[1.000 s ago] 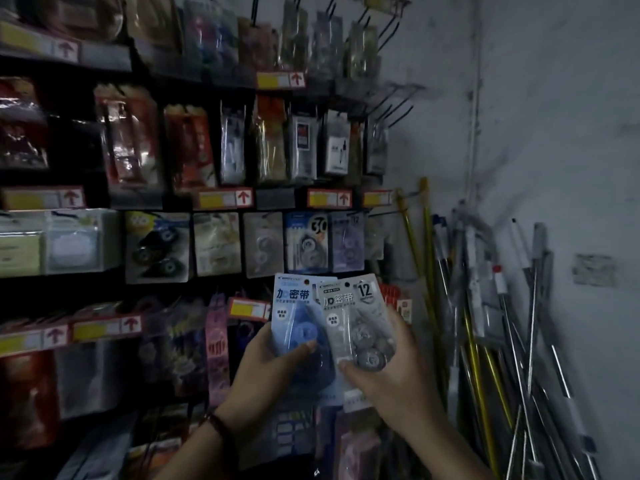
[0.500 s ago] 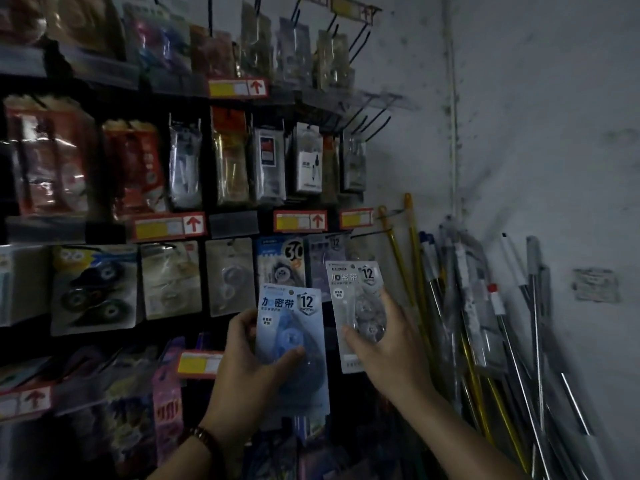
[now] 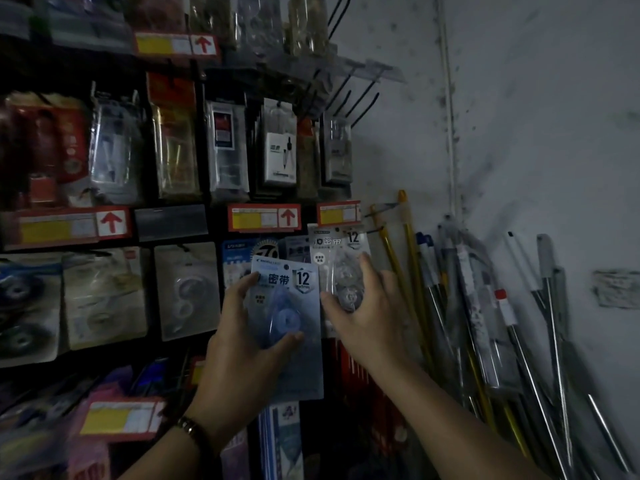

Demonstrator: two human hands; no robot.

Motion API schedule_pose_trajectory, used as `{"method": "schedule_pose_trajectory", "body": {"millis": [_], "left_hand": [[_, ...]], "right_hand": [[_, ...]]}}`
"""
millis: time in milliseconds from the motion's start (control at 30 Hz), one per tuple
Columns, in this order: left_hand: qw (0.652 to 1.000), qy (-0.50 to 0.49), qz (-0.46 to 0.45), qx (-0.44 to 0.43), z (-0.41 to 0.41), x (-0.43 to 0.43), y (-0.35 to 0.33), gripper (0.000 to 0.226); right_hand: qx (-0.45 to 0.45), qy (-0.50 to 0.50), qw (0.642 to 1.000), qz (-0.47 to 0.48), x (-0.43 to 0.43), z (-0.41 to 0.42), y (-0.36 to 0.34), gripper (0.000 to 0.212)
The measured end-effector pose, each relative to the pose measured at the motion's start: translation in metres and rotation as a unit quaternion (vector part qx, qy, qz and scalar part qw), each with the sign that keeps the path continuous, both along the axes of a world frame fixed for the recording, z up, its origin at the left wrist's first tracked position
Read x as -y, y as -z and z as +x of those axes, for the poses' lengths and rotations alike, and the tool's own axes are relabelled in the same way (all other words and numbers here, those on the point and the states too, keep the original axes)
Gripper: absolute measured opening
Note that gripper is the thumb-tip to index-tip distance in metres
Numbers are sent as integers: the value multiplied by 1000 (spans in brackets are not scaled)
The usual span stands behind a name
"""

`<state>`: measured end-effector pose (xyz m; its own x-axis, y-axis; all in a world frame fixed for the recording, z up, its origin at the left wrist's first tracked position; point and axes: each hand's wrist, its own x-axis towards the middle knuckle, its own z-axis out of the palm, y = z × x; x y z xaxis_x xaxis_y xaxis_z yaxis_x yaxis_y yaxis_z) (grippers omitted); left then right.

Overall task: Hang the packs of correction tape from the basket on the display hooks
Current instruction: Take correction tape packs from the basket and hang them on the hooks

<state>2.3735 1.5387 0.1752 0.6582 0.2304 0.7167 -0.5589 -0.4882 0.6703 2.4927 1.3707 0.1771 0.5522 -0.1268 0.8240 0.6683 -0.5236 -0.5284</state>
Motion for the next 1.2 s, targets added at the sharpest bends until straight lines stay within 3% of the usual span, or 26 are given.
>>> {"method": "schedule_pose_trajectory", "body": {"millis": [367, 833, 900, 967, 1067, 1133, 1200], "left_hand": [[1000, 0, -7, -5, 11, 1, -3, 92], [999, 43, -15, -23, 25, 17, -10, 73], [998, 52, -14, -33, 28, 20, -17, 76], [996, 72, -36, -44, 28, 23, -23, 78], [993, 95, -53, -53, 31, 29, -28, 81], [992, 105, -51, -44, 35, 37, -28, 78], [991, 109, -62, -41, 42, 46, -27, 71]], "right_hand": [[18, -41, 999, 8, 1, 27, -9, 97], [-126, -47, 986, -96, -7, 50, -25, 101], [-122, -56, 985, -104, 0, 45, -27, 94], [-95, -55, 988, -105, 12, 39, -28, 72], [-68, -93, 993, 1, 30, 25, -29, 33], [-90, -177, 977, 74, 38, 15, -30, 27], [-119, -250, 956, 97, 40, 4, -29, 38]]}}
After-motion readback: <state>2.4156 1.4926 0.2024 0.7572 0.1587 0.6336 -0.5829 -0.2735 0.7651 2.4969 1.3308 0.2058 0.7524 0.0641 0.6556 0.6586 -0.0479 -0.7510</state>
